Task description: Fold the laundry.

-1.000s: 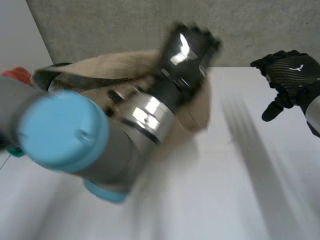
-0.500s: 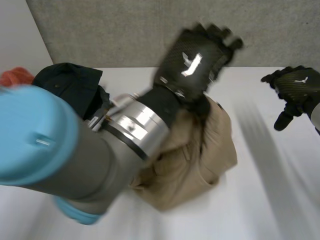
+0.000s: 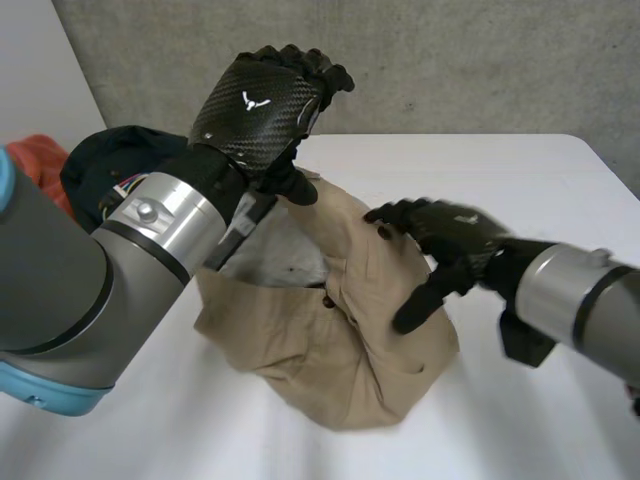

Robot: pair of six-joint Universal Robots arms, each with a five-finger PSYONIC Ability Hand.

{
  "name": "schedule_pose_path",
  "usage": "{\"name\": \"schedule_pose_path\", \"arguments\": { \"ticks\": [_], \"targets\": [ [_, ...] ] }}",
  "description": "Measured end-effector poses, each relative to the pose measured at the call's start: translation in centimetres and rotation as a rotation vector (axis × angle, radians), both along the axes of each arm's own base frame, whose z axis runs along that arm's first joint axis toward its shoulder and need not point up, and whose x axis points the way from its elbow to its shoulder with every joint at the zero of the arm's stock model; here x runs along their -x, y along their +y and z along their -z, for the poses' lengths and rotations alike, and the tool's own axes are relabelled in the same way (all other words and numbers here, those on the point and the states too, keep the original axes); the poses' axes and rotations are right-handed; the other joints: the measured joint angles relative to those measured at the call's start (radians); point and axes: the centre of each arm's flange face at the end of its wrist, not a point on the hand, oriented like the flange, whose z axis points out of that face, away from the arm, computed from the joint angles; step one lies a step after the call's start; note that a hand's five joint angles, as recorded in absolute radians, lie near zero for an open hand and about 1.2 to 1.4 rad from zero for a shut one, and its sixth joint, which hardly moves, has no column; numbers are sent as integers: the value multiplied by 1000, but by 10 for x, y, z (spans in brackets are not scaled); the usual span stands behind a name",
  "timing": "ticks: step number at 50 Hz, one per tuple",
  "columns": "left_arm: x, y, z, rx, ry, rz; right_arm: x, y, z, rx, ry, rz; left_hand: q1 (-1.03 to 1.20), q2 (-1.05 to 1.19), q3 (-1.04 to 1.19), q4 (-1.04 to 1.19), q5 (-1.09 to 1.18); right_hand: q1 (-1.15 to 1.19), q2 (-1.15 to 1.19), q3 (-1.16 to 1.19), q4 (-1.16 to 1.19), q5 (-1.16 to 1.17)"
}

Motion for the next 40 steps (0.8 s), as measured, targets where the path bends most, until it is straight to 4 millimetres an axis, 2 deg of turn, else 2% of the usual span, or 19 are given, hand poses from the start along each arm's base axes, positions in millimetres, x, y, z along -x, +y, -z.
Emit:
{"name": "schedule_pose_path", "arguments": {
  "ticks": [2, 5, 6, 9, 12, 18, 23, 24, 28, 29, 32, 36, 37, 38, 40],
  "targets": [
    [1, -1, 2, -8, -1, 2, -7, -1, 12, -64, -21, -16, 0, 0, 0, 0, 0, 19, 24, 23, 21, 21],
    [2, -1, 5, -18, -2, 4, -14, -7, 35, -139, -21, -22, 0, 0, 0, 0, 0, 374, 413, 378, 376, 373],
    [2, -1, 5, -20, -1, 4, -15, -10, 42, -147, -15, -18, 0, 0, 0, 0, 0, 586, 637, 614, 613, 608],
    [1, 0, 5, -22, 0, 3, -16, -22, 52, -112, -1, 10, 0, 0, 0, 0, 0, 889, 939, 918, 922, 913],
    [0, 1, 2, -15, 5, 1, -12, -41, 51, -13, 10, 63, 0, 0, 0, 0, 0, 893, 973, 974, 980, 945],
    [-10, 1, -13, 20, 27, -24, 11, -90, 34, 266, 63, 193, -37, -22, -23, -21, -11, 893, 973, 982, 987, 945],
    [-23, -8, -17, 29, 31, -69, 23, -109, 31, 372, 142, 229, -39, -30, -29, -25, -16, 887, 960, 968, 972, 938],
    [-27, -11, -17, 27, 29, -82, 24, -111, 32, 385, 164, 228, -39, -30, -29, -25, -16, 846, 881, 884, 885, 864],
    [-38, -17, -14, 12, 19, -123, 21, -104, 34, 385, 205, 192, -39, -30, -29, -25, -16, 262, 269, 286, 284, 251],
    [-42, -19, -13, 5, 15, -137, 20, -101, 33, 384, 207, 182, -39, -30, -29, -25, -16, 178, 183, 196, 195, 163],
    [-55, -25, -9, -20, 3, -191, 5, -74, 16, 402, 198, 95, -39, -30, -29, -25, -16, 85, 92, 89, 89, 59],
    [-77, -38, -3, -53, -7, -292, -10, -46, -5, 459, 166, -3, -39, -30, -29, -25, -16, 79, 88, 77, 83, 49],
    [-83, -42, -1, -62, -10, -326, -20, -31, -13, 500, 154, -67, -39, -30, -29, -25, -16, 79, 88, 77, 83, 49],
    [-83, -42, -1, -62, -10, -326, -20, -31, -13, 500, 154, -67, -39, -30, -29, -25, -16, 79, 88, 77, 83, 49],
    [-99, -52, 4, -83, -15, -402, -38, -8, -19, 573, 154, -184, -39, -30, -29, -25, -16, 79, 88, 77, 83, 49]
  ]
}}
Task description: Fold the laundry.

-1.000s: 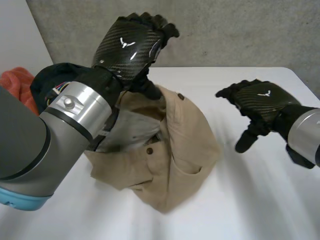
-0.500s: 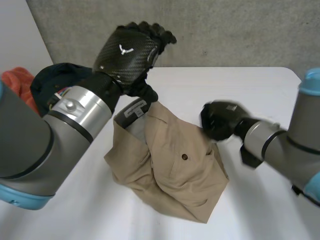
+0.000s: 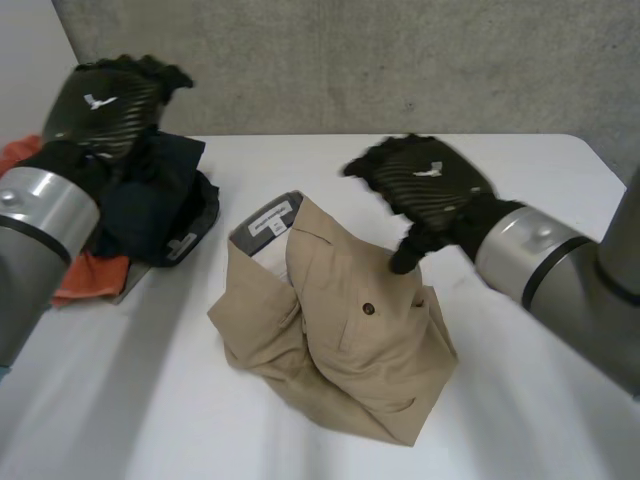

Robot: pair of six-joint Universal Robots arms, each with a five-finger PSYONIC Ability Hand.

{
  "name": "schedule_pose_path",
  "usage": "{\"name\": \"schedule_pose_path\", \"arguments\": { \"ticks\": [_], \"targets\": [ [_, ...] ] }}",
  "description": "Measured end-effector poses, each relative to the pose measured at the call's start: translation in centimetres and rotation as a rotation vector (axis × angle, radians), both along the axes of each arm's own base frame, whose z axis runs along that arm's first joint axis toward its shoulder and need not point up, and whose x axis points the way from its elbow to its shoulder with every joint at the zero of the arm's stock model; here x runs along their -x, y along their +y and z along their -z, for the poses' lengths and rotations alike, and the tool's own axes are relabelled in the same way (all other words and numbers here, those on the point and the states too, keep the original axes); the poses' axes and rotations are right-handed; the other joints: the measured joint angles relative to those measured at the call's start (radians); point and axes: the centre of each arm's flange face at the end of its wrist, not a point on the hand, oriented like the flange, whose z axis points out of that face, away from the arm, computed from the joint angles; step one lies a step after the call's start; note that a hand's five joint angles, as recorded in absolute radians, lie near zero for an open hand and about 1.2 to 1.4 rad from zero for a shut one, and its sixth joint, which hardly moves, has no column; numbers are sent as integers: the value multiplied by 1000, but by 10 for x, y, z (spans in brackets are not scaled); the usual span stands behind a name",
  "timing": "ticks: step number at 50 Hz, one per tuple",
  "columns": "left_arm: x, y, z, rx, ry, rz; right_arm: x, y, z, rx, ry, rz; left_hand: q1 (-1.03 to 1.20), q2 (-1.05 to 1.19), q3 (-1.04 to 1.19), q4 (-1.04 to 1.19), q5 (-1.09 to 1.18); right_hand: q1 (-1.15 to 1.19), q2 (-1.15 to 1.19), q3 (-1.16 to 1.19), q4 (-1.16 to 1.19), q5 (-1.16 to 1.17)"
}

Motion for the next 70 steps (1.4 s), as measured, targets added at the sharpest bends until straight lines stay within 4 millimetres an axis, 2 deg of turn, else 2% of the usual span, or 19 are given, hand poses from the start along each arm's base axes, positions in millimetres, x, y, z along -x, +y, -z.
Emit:
{"name": "schedule_pose_path", "arguments": {
  "ticks": [2, 6, 9, 12, 17, 24, 27, 30, 33, 36, 42, 43, 46, 51, 58, 62, 66, 70],
  "targets": [
    [-13, -7, 6, -19, -4, -60, -14, 16, 3, 55, 44, -85, 0, 0, 0, 0, 0, 0, 0, 0, 0, 0],
    [-38, -20, 19, -65, -12, -169, -41, 46, 24, 180, 167, -247, 0, 0, 0, 0, 0, 0, 0, 0, 0, 0],
    [-52, -24, 31, -105, -17, -222, -58, 61, 45, 252, 248, -337, 0, 0, 0, 0, 0, 0, 0, 0, 0, 0],
    [-60, -24, 40, -135, -21, -248, -70, 68, 62, 297, 293, -387, 0, 0, 0, 0, 0, 0, 0, 0, 0, 0],
    [-67, -20, 55, -183, -28, -268, -95, 62, 91, 379, 320, -389, 0, 0, 0, 0, 0, 0, 0, 0, 0, 0],
    [-69, -14, 61, -206, -30, -269, -122, 44, 113, 493, 298, -328, 0, 0, 0, 0, 0, 0, 0, 0, 0, 3],
    [-68, -13, 61, -207, -30, -265, -130, 40, 125, 530, 306, -324, 0, 0, 0, 0, 0, 48, 53, 58, 54, 71],
    [-67, -12, 60, -202, -30, -258, -137, 37, 139, 563, 327, -329, 0, 0, 0, 0, 0, 338, 340, 339, 333, 356],
    [-65, -10, 58, -194, -29, -251, -141, 35, 144, 591, 341, -329, 0, 0, 0, 0, -2, 704, 763, 760, 759, 746],
    [-64, -10, 56, -187, -30, -245, -143, 33, 134, 623, 330, -313, 0, 0, 0, -4, -4, 776, 862, 872, 880, 842],
    [-57, -9, 55, -180, -34, -200, -130, 28, 70, 648, 231, -219, -52, -40, -48, -45, -41, 776, 867, 888, 904, 843],
    [-55, -9, 55, -182, -36, -177, -123, 26, 54, 634, 205, -190, -61, -51, -56, -55, -49, 776, 867, 890, 905, 843],
    [-49, -9, 58, -191, -42, -120, -103, 19, 25, 601, 158, -129, -66, -62, -58, -66, -53, 776, 867, 892, 905, 843],
    [-37, -11, 74, -245, -57, 8, -59, 6, -14, 539, 130, -30, -66, -67, -59, -66, -56, 776, 867, 892, 905, 843],
    [-15, -11, 103, -334, -76, 166, -21, 4, -30, 455, 126, 34, -88, -79, -79, -84, -68, 776, 867, 895, 906, 843],
    [11, -8, 119, -368, -90, 276, -6, 12, -39, 416, 89, 35, -93, -81, -80, -85, -68, 776, 876, 899, 906, 843],
    [35, -7, 128, -372, -101, 352, 0, 19, -41, 395, 62, 13, -93, -81, -80, -85, -68, 776, 876, 902, 906, 843],
    [71, -7, 137, -359, -115, 433, 5, 24, -44, 388, 45, -5, -93, -81, -80, -85, -68, 776, 876, 902, 906, 849]
  ]
}}
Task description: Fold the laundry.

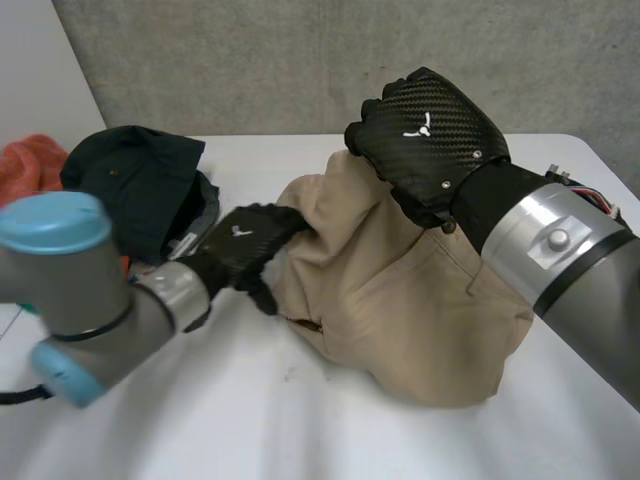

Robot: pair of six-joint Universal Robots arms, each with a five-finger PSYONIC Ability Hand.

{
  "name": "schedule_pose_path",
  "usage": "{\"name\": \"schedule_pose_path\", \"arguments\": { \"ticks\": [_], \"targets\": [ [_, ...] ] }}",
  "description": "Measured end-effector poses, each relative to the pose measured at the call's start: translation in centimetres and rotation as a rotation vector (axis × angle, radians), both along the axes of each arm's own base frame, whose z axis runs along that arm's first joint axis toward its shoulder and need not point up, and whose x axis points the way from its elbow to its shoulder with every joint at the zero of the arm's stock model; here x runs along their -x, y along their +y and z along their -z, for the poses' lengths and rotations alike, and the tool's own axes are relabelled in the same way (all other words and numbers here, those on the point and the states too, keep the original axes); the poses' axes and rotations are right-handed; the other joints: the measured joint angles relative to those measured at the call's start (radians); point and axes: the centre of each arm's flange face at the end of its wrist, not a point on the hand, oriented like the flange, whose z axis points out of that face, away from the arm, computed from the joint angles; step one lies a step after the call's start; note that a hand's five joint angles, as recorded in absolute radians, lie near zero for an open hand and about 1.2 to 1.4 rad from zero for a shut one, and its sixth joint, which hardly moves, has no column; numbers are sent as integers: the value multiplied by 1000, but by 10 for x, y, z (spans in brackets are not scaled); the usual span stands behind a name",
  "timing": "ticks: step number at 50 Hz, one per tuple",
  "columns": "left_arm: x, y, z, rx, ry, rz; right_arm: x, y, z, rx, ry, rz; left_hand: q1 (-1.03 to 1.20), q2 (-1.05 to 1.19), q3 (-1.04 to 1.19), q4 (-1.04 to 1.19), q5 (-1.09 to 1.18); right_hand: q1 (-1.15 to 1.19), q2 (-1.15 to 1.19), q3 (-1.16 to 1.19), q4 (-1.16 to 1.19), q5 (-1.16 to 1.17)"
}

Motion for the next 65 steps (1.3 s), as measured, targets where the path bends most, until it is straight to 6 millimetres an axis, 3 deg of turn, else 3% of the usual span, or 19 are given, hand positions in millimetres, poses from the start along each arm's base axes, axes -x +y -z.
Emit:
{"name": "schedule_pose_path", "arguments": {
  "ticks": [6, 9, 13, 20, 25, 27, 29, 32, 35, 39, 45, 49, 55, 58, 65],
  "targets": [
    [34, -17, 14, 31, 3, -24, 9, 6, -1, -15, 6, 4, 135, 121, 106, 114, 114, 0, 0, 0, 0, 0],
    [42, -23, 18, 43, 4, -61, 13, 6, -2, -20, 8, 17, 409, 366, 358, 367, 361, 0, 0, 0, 0, 0],
    [49, -26, 19, 61, 23, -95, 19, 2, -2, -26, 11, 43, 928, 904, 888, 901, 883, 0, 0, 0, 1, 0],
    [51, -25, 2, 88, 86, -123, 27, -6, -8, -8, -1, 83, 930, 969, 960, 972, 915, 0, 0, 0, 2, 0],
    [39, -17, -56, 187, 167, -166, 32, -8, -29, 38, -50, 108, 930, 970, 960, 973, 915, 0, 0, 0, 2, 0],
    [28, -6, -95, 263, 220, -193, 35, -9, -43, 63, -89, 125, 930, 970, 960, 973, 915, 0, 0, 0, 2, 0],
    [22, 2, -119, 311, 254, -205, 38, -9, -51, 77, -111, 139, 930, 970, 960, 973, 915, 0, 0, 0, 2, 0],
    [3, 29, -178, 435, 342, -224, 48, -10, -73, 110, -166, 185, 930, 970, 960, 973, 915, 0, 0, 0, 2, 0],
    [-12, 53, -216, 521, 405, -228, 56, -8, -87, 132, -194, 216, 930, 970, 960, 973, 915, 0, 0, 0, 2, 0],
    [-30, 83, -254, 613, 471, -224, 67, 0, -107, 158, -226, 251, 930, 970, 960, 973, 915, 0, 0, 0, 2, 0],
    [-43, 104, -280, 674, 512, -221, 74, 7, -118, 139, -253, 271, 930, 970, 961, 973, 915, 0, 0, 0, 2, 0],
    [-41, 95, -278, 662, 491, -230, 72, -4, -109, 70, -252, 277, 930, 973, 965, 977, 915, 0, 0, 0, 2, 0],
    [-20, 49, -238, 581, 364, -253, 60, -38, -74, -66, -210, 281, 930, 973, 965, 977, 915, 0, 0, 0, 2, 0],
    [-3, 13, -199, 533, 253, -264, 48, -68, -41, -158, -184, 285, 930, 973, 965, 977, 915, 0, 0, 0, 3, 0],
    [27, -47, -126, 502, 64, -265, 27, -124, 8, -188, -201, 302, 930, 973, 965, 977, 915, 0, 0, 0, 3, 0]
  ]
}}
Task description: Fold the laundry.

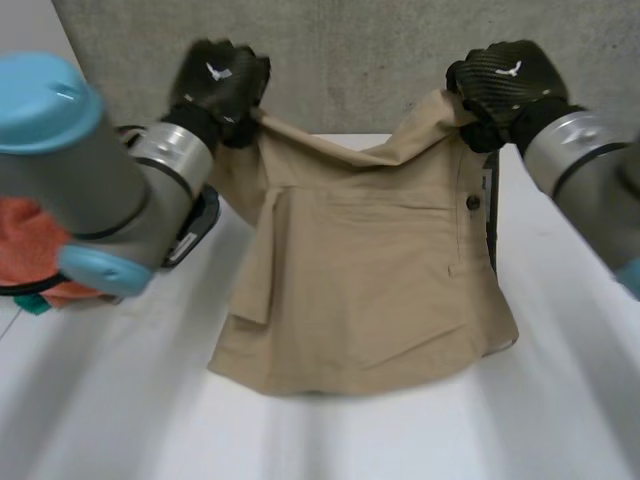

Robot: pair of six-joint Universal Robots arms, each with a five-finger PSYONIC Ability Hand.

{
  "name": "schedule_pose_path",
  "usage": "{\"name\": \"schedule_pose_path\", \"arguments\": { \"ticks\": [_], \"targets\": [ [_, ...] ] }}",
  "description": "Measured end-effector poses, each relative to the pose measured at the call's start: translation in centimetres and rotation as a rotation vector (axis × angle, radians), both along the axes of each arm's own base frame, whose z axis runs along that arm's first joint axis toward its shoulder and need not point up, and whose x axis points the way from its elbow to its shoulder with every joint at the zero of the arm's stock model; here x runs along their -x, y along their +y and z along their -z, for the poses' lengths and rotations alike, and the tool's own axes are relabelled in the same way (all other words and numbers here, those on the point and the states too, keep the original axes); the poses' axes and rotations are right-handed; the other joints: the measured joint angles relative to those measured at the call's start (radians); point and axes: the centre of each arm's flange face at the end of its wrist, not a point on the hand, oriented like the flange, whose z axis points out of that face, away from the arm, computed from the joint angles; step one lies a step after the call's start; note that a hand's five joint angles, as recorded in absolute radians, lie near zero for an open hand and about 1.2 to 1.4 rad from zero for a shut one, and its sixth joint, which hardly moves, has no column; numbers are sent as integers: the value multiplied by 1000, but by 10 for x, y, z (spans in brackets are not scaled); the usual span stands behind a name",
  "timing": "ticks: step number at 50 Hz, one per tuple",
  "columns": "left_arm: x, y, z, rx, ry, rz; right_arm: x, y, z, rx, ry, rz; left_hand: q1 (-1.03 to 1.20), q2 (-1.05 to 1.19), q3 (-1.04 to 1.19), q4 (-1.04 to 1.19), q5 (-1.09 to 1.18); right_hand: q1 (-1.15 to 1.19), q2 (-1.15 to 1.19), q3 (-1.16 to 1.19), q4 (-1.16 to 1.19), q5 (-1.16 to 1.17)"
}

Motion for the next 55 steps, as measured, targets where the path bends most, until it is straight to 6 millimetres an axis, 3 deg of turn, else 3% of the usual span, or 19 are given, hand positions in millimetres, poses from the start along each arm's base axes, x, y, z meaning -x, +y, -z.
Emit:
{"name": "schedule_pose_path", "arguments": {
  "ticks": [3, 5, 6, 7, 8, 10, 13, 17, 23, 29, 32, 36, 38, 39, 43, 46, 55],
  "targets": [
    [15, -25, 24, 18, -39, -9, -9, -30, 22, 50, -23, 37, 0, 0, 1, 0, 0, -9, -23, -34, -32, -6],
    [27, -43, 37, 52, -43, -10, -16, -54, 40, 109, -37, 76, -61, -79, -64, -67, -41, -309, -376, -382, -392, -335],
    [31, -48, 39, 64, -41, -8, -19, -60, 47, 128, -36, 88, -341, -335, -330, -336, -301, -477, -552, -553, -564, -495],
    [35, -51, 41, 75, -37, -6, -21, -65, 52, 143, -32, 98, -509, -482, -454, -463, -428, -608, -690, -685, -698, -655],
    [38, -53, 42, 86, -33, -3, -23, -70, 58, 159, -24, 110, -509, -482, -454, -463, -428, -727, -819, -817, -817, -764],
    [44, -55, 42, 105, -23, 4, -26, -77, 70, 181, 3, 129, -919, -896, -874, -892, -835, -837, -938, -944, -955, -880],
    [50, -51, 39, 117, -11, 15, -28, -78, 80, 190, 48, 144, -955, -981, -976, -988, -918, -852, -960, -975, -989, -897],
    [48, -38, 32, 105, -9, 15, -24, -66, 79, 168, 98, 142, -955, -981, -976, -988, -918, -852, -960, -978, -991, -897],
    [26, -3, 28, 26, -43, -20, -11, -29, 58, 101, 152, 86, -953, -981, -976, -988, -918, -852, -960, -978, -991, -897],
    [-8, 58, 33, -100, -112, -46, 16, 14, 49, -66, 242, -16, -887, -937, -936, -942, -880, -852, -960, -978, -991, -898],
    [-26, 100, 47, -179, -166, -29, 38, 30, 55, -183, 304, -38, -796, -849, -852, -853, -793, -849, -957, -972, -987, -894],
    [-41, 140, 72, -271, -237, 2, 57, 43, 69, -271, 376, -57, -776, -822, -820, -822, -762, -845, -926, -944, -959, -867],
    [-41, 140, 72, -271, -237, 2, 57, 43, 69, -271, 376, -57, -776, -822, -820, -822, -762, -845, -926, -944, -959, -867],
    [-49, 158, 91, -335, -286, 15, 63, 49, 82, -290, 418, -78, -776, -821, -819, -821, -759, -818, -902, -920, -936, -843],
    [-55, 167, 112, -402, -334, 9, 64, 49, 100, -284, 444, -95, -775, -821, -819, -821, -759, -728, -817, -834, -849, -758],
    [-59, 165, 130, -456, -370, -12, 62, 42, 125, -291, 455, -106, -775, -821, -819, -821, -759, -681, -777, -789, -805, -715],
    [-63, 152, 150, -515, -399, -54, 59, 27, 169, -333, 467, -116, -774, -817, -814, -821, -757, -543, -635, -660, -672, -587]
  ]
}}
